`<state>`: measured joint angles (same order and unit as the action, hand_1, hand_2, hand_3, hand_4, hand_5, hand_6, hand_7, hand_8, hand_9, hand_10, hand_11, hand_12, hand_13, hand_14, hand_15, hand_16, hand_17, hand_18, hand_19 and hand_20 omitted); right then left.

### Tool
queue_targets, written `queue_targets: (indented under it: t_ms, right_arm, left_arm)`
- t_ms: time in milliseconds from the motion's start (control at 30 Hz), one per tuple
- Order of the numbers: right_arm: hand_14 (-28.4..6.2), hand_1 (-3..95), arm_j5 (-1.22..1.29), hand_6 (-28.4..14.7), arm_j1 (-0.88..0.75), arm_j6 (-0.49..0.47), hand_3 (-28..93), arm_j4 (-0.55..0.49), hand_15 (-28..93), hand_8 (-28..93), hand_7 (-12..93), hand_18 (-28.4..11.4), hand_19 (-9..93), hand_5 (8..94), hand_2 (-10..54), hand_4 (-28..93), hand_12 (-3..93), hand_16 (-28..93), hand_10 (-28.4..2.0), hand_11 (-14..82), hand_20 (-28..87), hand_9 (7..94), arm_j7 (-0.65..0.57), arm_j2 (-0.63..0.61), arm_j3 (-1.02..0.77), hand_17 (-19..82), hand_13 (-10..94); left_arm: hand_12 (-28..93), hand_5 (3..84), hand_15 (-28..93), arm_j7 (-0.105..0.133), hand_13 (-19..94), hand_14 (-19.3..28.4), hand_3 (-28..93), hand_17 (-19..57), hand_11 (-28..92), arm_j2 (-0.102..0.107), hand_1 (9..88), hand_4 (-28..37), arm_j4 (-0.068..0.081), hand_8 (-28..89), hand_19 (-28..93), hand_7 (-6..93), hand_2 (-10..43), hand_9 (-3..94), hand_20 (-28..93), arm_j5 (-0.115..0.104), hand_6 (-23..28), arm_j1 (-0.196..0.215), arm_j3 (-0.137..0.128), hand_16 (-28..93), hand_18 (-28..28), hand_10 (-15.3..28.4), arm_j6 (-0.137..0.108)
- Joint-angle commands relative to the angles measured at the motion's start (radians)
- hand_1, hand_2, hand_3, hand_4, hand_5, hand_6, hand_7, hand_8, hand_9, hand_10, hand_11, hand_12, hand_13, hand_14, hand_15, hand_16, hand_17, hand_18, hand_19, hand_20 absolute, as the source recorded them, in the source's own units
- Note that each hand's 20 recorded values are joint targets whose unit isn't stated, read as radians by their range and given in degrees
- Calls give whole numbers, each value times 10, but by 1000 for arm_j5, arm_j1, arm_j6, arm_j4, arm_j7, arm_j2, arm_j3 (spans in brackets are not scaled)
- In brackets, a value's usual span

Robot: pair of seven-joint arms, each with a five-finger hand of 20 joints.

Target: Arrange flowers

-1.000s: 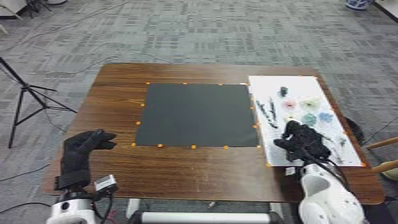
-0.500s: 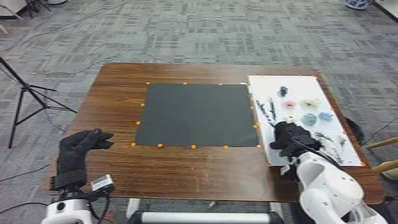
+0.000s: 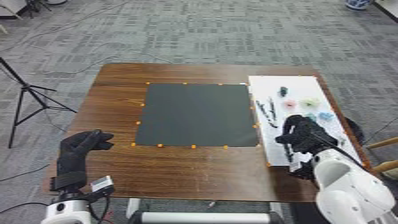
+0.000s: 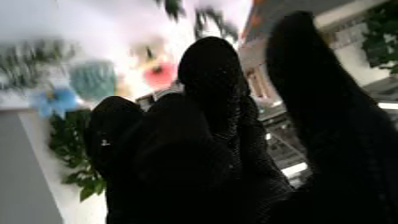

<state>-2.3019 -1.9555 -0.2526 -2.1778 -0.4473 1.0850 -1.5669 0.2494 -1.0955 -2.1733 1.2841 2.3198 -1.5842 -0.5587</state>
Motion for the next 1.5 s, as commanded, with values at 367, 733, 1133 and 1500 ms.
queue_targets:
  t_ms: [367, 733, 1133, 1500]
  right_arm:
    - [-22, 416, -106, -71, -21, -148, 597, 80, 576, -51, 418, -146, 932, 535, -95, -124, 336, 398, -135, 362, 487, 812, -45, -33, 16, 585, 899]
    - [-1, 533, -43, -85, -16, -222, 546, 65, 546, -54, 549, -108, 921, 436, -95, -111, 463, 394, -113, 359, 456, 833, -87, 22, 54, 632, 931]
    - [4, 686, 110, -62, 19, -159, 462, 81, 516, 300, 436, -60, 836, 552, -95, -6, 497, 288, -95, 204, 418, 903, -124, 57, 48, 690, 937]
    - [5, 664, 175, -50, 11, 52, 527, 30, 514, 289, 430, -52, 801, 610, -95, 10, 473, 245, -105, 195, 446, 910, -39, 29, 13, 707, 937]
  left_arm:
    - [264, 663, 521, -22, 515, 192, 636, 88, 458, -5, 327, -181, -19, -94, 447, 397, 33, 662, 383, 14, 18, 18, -13, 42, 165, 148, 20]
    - [264, 661, 521, -48, 512, 193, 633, 86, 454, -14, 329, -179, -17, -93, 446, 392, 32, 661, 383, 25, 20, 8, -21, 42, 166, 148, 54]
    - [260, 661, 519, -67, 508, 194, 630, 86, 444, -19, 330, -177, -23, -93, 437, 382, 31, 659, 379, 31, 22, 22, -32, 42, 164, 150, 80]
    - [260, 661, 518, -69, 506, 194, 627, 84, 441, -22, 332, -175, -24, -90, 429, 375, 32, 656, 376, 28, 24, 27, -28, 41, 165, 150, 95]
